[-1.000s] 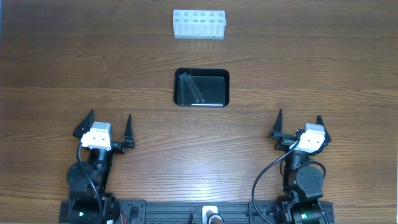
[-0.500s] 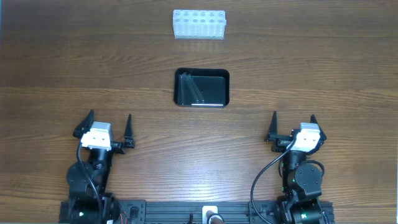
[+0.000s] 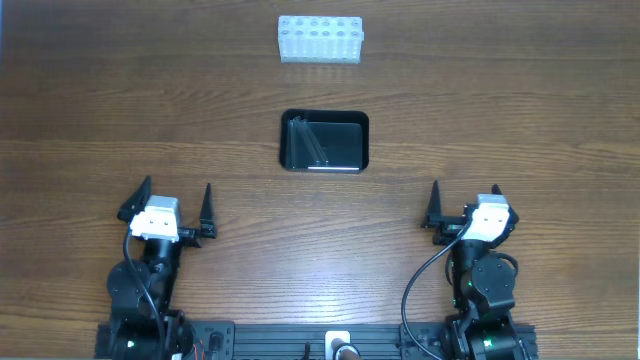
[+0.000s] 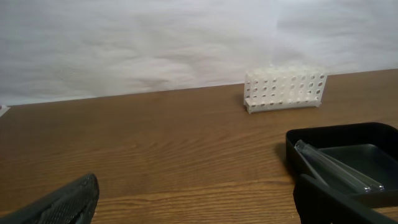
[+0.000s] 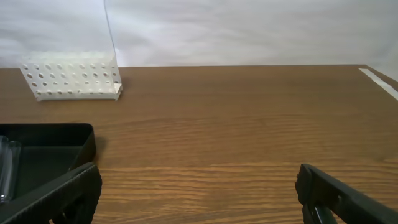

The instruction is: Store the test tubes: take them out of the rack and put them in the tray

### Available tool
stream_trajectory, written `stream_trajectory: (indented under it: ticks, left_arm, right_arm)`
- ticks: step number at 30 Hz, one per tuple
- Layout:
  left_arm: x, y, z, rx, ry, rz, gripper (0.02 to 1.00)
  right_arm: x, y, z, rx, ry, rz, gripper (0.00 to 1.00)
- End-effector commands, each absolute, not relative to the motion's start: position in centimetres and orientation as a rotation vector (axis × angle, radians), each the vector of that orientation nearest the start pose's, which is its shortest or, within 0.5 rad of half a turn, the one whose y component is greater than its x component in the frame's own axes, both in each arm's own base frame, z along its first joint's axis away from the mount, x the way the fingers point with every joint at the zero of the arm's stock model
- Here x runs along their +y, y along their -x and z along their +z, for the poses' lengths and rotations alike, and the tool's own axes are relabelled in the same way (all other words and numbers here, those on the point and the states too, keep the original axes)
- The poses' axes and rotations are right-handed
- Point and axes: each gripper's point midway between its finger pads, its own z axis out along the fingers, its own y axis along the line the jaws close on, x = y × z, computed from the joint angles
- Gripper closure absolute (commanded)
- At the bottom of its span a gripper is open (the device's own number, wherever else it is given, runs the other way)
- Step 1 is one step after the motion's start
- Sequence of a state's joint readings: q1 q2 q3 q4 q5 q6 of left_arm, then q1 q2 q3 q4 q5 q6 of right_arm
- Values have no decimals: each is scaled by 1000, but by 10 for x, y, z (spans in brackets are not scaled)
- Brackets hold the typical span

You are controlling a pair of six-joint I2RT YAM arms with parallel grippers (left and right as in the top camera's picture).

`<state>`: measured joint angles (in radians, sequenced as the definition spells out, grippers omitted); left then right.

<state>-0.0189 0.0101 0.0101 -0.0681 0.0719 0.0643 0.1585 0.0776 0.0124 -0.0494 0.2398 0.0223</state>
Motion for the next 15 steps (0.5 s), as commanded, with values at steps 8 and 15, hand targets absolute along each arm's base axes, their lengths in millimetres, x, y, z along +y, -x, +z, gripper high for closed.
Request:
stream_trajectory:
  ticks: [8,15]
  left_arm:
    - [-17,-245,158,1634,-128,-19,18]
    - [-17,-245,158,1634,-128,-19,18]
  right_arm:
    - [-25,-247,146,1688,-149,-125,7]
    - [-20,-247,150,1672,-133,-107,7]
